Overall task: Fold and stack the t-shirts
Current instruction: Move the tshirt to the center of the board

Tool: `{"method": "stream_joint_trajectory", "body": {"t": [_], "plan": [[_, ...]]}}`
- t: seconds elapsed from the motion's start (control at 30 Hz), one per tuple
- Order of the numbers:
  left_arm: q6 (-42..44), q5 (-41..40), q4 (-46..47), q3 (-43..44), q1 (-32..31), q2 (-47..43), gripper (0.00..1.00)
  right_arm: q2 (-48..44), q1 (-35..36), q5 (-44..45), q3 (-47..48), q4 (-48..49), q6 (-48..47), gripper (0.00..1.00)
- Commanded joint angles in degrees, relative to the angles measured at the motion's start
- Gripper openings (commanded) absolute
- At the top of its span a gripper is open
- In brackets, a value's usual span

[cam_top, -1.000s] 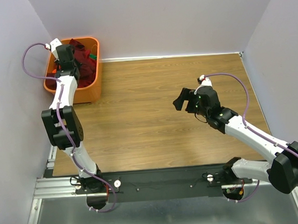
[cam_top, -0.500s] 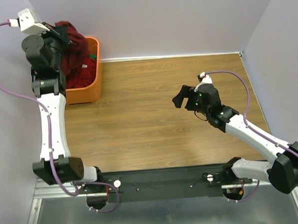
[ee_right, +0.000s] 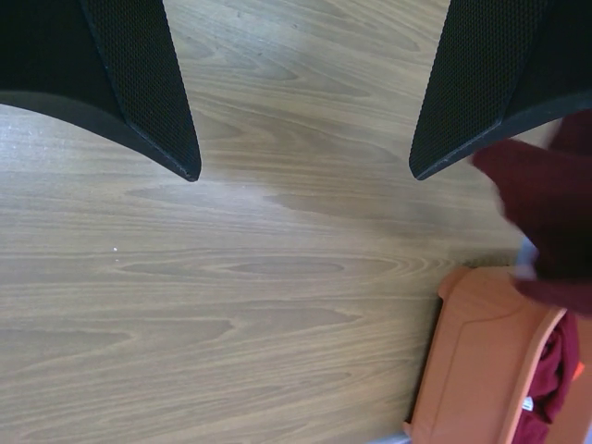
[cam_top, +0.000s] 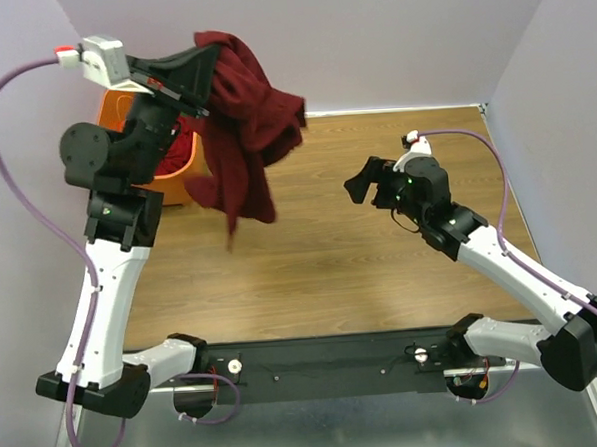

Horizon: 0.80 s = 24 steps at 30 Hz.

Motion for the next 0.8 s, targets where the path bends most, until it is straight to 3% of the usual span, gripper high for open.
{"method": "stream_joint_trajectory", "body": {"t": [0.0, 0.07, 0.17, 0.2, 0.3, 0.5, 0.77], "plan": [[-0.4, -0.9, 3.8, -6.7, -4.3, 2.0, 0.00, -1.8, 0.0, 0.4, 1.0, 0.0, -0.7, 1.00], [-2.4, -2.2, 4.2, -9.2, -5.1, 4.4, 0.00, -1.7, 0.0, 0.8, 0.6, 0.0, -0.5, 1.00], [-5.9, -2.6, 4.9, -14.0, -5.1, 8.2, 0.32, -0.9, 0.0, 1.4, -0.8, -0.1, -0.2, 1.00], [-7.0, -2.4, 5.7, -15.8, -5.1, 10.0, 0.52, -0.3, 0.0, 1.8, -1.7, -0.1, -0.2, 1.00], [-7.9, -1.3, 7.0, -18.7, -5.1, 11.3, 0.66, 0.7, 0.0, 2.8, -3.3, -0.1, -0.1, 1.00], [-9.3, -7.4, 5.0, -29.3, -5.1, 8.0, 0.65, 3.0, 0.0, 5.2, -7.6, 0.2, 0.6, 0.99], [-13.5, -12.1, 5.1, -52.6, -6.3, -2.3, 0.47, 10.0, 1.1, 1.0, -10.5, 6.0, -0.2, 0.88]]}}
